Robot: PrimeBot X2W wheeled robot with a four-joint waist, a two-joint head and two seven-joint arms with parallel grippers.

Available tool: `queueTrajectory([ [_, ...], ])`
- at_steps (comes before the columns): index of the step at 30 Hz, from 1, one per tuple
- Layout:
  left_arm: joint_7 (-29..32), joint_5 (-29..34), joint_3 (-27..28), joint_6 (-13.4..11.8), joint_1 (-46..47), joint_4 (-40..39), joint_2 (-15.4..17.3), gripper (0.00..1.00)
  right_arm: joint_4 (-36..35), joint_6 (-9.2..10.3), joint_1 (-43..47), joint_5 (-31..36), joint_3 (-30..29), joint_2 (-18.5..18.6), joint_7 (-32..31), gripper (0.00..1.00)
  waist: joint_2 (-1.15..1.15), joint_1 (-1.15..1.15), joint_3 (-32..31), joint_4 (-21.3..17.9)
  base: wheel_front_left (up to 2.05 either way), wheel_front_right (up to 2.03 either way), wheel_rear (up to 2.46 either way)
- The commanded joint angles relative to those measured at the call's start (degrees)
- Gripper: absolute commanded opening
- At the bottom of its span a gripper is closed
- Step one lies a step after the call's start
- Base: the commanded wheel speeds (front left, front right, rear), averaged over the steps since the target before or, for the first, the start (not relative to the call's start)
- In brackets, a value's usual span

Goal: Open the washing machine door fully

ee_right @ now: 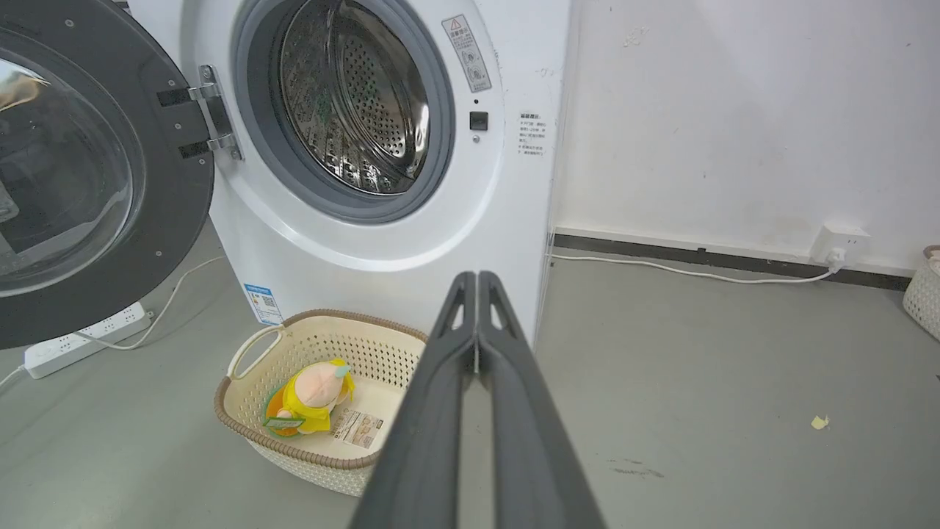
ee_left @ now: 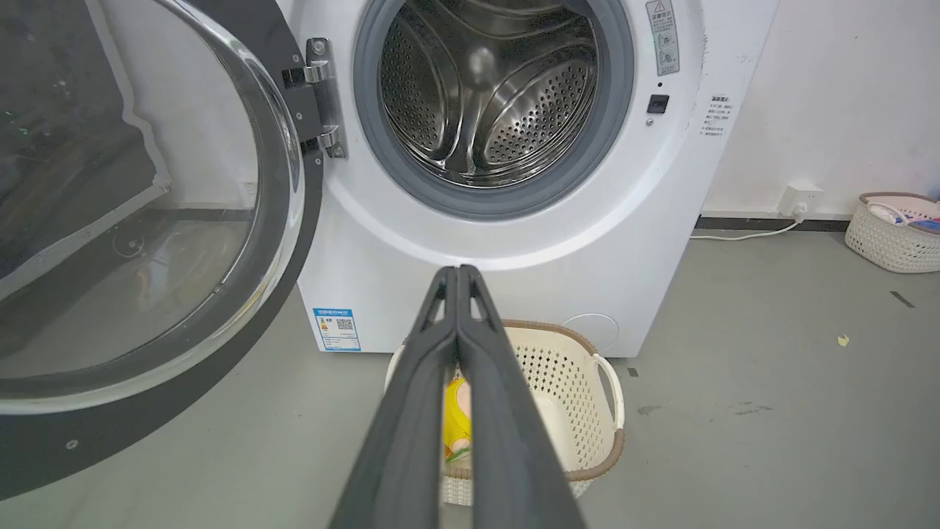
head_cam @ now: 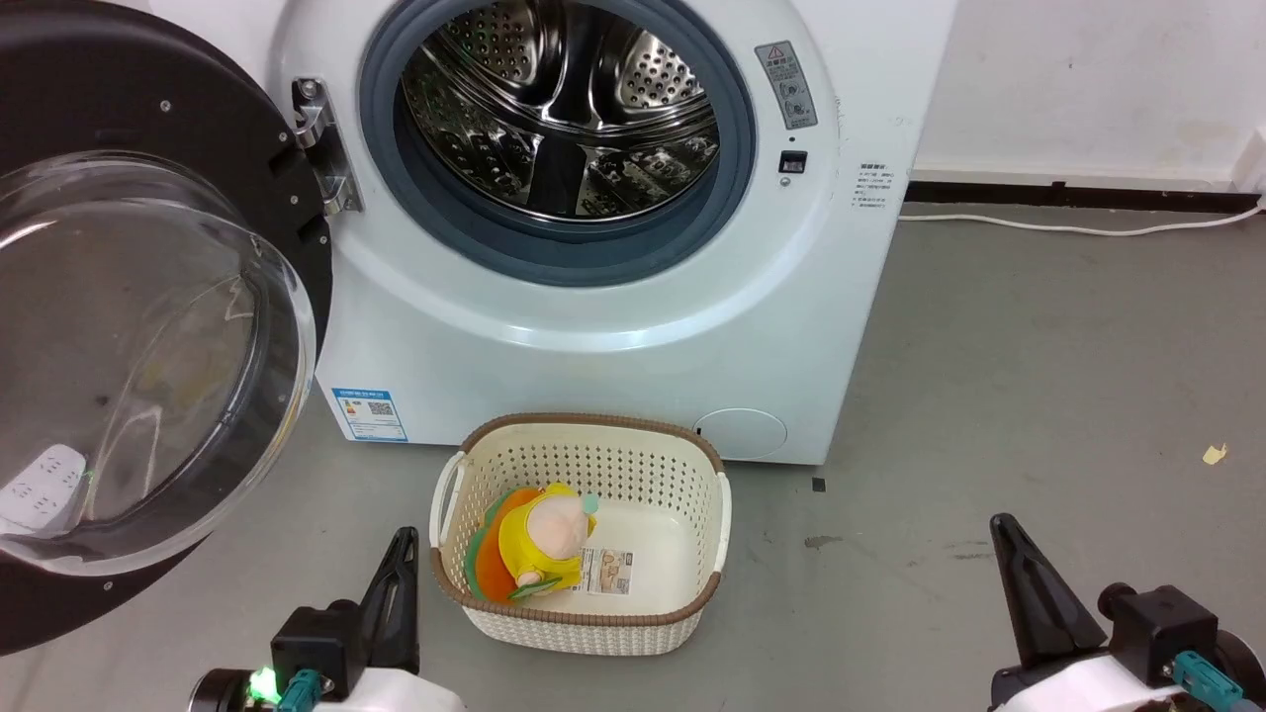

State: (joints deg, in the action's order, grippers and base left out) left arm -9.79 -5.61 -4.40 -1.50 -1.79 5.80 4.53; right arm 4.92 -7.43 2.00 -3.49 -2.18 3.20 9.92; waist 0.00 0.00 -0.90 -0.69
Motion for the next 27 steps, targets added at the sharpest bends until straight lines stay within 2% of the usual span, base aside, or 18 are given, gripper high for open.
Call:
queueTrajectory([
  [1, 0.19, 0.55, 0.33, 0.19, 0.57, -0.31, -0.12, 0.00, -0.41, -0.03, -0.59, 0.45, 0.12, -0.12, -0.24, 0.00, 0.00, 0.00, 0.01, 0.01, 0.00, 0.00, 0.00],
  [27, 3.45, 2.27, 1.71, 0.63, 0.98, -2.17, -0.64, 0.00, -1.94, -0.04, -1.07, 1.48, 0.82, -0.19, -3.52, 0.00, 0.00, 0.00, 0.31, 0.24, 0.00, 0.00, 0.00],
])
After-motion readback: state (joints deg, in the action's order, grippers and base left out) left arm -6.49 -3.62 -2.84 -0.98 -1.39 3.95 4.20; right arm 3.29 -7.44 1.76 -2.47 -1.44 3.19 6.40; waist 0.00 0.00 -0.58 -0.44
